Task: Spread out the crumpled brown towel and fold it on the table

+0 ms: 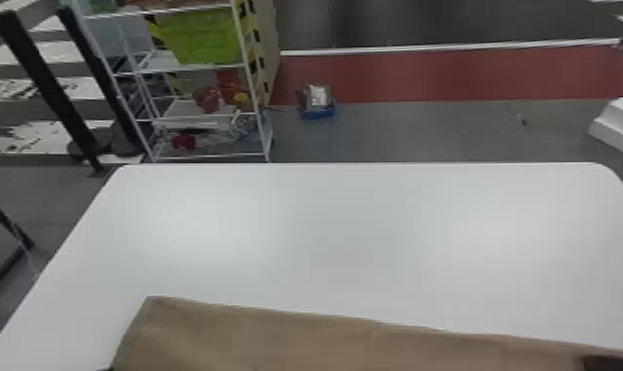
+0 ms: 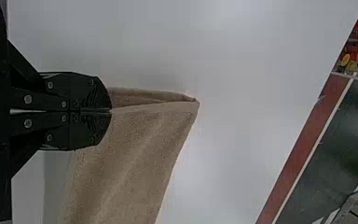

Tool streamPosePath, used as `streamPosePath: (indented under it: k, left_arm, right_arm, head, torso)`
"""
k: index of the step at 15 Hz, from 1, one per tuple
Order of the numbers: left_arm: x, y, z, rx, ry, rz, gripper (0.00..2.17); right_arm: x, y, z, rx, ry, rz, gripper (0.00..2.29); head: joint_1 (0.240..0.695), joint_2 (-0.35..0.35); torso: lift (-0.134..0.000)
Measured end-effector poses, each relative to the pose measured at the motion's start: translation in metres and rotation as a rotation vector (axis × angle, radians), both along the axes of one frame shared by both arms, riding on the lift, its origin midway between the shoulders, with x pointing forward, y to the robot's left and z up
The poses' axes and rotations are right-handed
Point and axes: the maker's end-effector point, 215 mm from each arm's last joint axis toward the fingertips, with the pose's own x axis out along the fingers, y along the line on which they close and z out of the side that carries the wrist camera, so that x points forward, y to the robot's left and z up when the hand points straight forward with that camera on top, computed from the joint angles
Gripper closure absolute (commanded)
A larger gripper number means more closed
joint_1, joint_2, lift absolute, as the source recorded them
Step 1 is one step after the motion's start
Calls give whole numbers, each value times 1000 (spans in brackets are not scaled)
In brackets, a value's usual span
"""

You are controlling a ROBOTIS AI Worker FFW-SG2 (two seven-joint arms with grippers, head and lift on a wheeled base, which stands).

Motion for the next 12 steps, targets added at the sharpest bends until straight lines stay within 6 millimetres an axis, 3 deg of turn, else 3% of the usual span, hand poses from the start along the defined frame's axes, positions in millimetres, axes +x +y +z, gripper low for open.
streamPosePath:
  k: [2, 3, 4, 5, 8, 12]
  left_arm:
    - [0, 0, -1, 5, 5, 1, 1264]
    - [0, -1, -2, 5, 5, 0, 1031]
    - [0, -2, -2, 3, 2, -1, 356]
    - [1, -3, -2, 1, -2, -3, 93]
    - [1, 0, 1, 11, -18, -2, 36]
    - [4, 16, 22, 23, -89, 31, 39]
  right_arm:
    - [0, 0, 1, 0, -4, 1, 1511]
    - [1, -1, 2, 0, -8, 0, 1511]
    - [1, -2, 4, -1, -11, -2, 1511]
    - [1, -4, 5, -2, -13, -5, 1507]
    - [1, -12, 8, -10, -19, -18, 1511]
    - [3, -23, 5, -28, -12, -29, 1511]
  head:
    - [695, 140]
    - [695, 137]
    - [695, 132]
    - [695, 127]
    - [695, 113]
    - [695, 124]
  torso:
    - [-124]
    - [-124]
    - [-124]
    - [-124]
    - [-124]
    - [-124]
